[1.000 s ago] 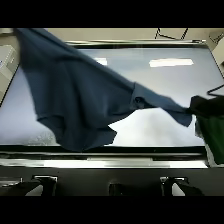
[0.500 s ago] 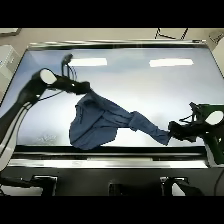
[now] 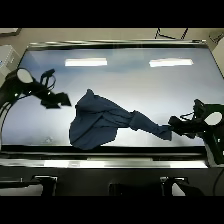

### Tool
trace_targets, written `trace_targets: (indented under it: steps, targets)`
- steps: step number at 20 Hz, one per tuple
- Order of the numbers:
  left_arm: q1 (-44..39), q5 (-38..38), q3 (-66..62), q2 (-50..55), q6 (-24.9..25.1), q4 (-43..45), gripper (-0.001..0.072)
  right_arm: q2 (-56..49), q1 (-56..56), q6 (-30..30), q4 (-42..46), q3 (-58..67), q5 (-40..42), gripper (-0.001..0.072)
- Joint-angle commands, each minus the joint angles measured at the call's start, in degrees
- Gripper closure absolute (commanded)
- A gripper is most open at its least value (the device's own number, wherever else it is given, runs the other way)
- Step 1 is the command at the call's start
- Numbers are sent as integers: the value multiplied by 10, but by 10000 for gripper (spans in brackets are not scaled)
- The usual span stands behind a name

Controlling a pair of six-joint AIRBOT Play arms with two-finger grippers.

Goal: Fold the clothes and pants, and hang the long-sleeved shirts on hangers.

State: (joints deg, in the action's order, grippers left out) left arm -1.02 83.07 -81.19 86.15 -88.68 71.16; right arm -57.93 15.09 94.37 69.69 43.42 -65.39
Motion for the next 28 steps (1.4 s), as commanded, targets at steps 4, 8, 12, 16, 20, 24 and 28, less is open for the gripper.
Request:
trace_targets:
  steps: [4, 8, 12, 16, 20, 24, 28]
  targets:
    - [60, -23, 383, -176, 21, -45, 35, 0, -1, -37, 0, 1, -50, 672]
    - [22, -144, 506, -193, 35, -168, 112, 0, -1, -35, -3, 1, -47, 672]
    - [-42, -251, 519, -193, 5, -192, 146, 0, -1, -35, -3, 1, -65, 672]
    - [-62, -312, 519, -193, -38, -192, 488, 0, -1, -35, -3, 1, -69, 672]
    - [-50, -293, 485, -201, 25, -193, 685, 0, 0, -35, -6, 4, -66, 675]
    - [24, -245, 290, -279, 74, -160, 686, 0, 0, -38, -3, 99, -41, 677]
    - [121, -268, -60, -341, 92, -156, 686, 0, 0, -37, 11, 359, 40, 677]
